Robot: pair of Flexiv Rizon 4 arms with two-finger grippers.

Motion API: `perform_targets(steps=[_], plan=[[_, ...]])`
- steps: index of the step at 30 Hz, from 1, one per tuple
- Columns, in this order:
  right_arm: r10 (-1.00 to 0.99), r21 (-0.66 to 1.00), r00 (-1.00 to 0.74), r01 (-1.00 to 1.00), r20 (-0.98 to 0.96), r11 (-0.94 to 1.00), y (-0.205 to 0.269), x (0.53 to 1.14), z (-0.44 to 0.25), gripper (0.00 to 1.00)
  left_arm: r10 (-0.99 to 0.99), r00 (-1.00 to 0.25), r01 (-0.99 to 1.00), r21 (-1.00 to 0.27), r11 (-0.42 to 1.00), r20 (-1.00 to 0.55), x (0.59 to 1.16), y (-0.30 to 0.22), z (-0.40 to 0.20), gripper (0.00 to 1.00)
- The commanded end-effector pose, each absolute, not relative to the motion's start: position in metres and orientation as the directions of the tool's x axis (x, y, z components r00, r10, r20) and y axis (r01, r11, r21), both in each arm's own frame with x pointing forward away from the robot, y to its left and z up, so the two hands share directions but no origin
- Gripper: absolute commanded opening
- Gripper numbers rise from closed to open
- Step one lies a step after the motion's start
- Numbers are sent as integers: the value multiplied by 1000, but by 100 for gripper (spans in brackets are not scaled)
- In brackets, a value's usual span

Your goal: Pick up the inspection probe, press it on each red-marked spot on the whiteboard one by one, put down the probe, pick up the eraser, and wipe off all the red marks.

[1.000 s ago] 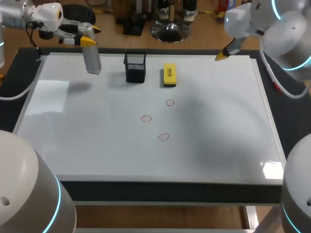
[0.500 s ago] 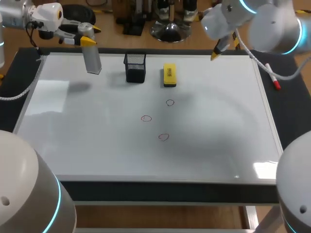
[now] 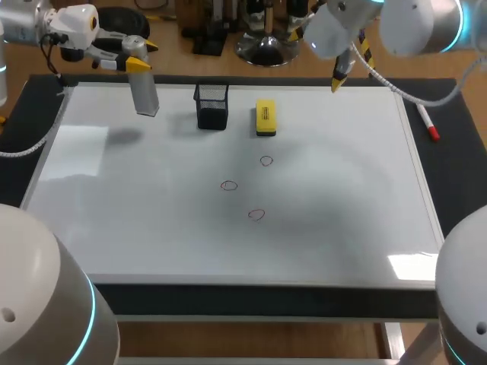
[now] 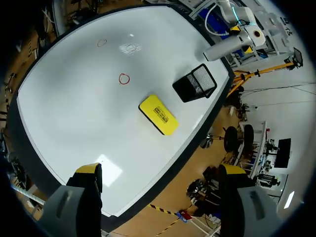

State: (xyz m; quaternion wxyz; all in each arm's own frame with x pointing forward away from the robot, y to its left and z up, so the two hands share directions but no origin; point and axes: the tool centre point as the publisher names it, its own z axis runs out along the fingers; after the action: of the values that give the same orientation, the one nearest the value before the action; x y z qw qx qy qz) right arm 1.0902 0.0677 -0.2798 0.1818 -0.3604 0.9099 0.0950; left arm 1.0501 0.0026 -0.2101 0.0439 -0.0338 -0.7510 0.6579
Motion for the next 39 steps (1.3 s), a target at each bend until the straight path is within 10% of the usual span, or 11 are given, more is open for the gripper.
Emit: perform_targets(steps=[1,39], plan=[[-661,35,-707,-689,-253,724,70,1092,-277,100,108,-994,-5,-991,131,19,1050,2,-210,0],[-977,113,-202,-972,60,208,135,1061,-365,100,108,-994,-5,-991,131,19,1050,2,-210,0]])
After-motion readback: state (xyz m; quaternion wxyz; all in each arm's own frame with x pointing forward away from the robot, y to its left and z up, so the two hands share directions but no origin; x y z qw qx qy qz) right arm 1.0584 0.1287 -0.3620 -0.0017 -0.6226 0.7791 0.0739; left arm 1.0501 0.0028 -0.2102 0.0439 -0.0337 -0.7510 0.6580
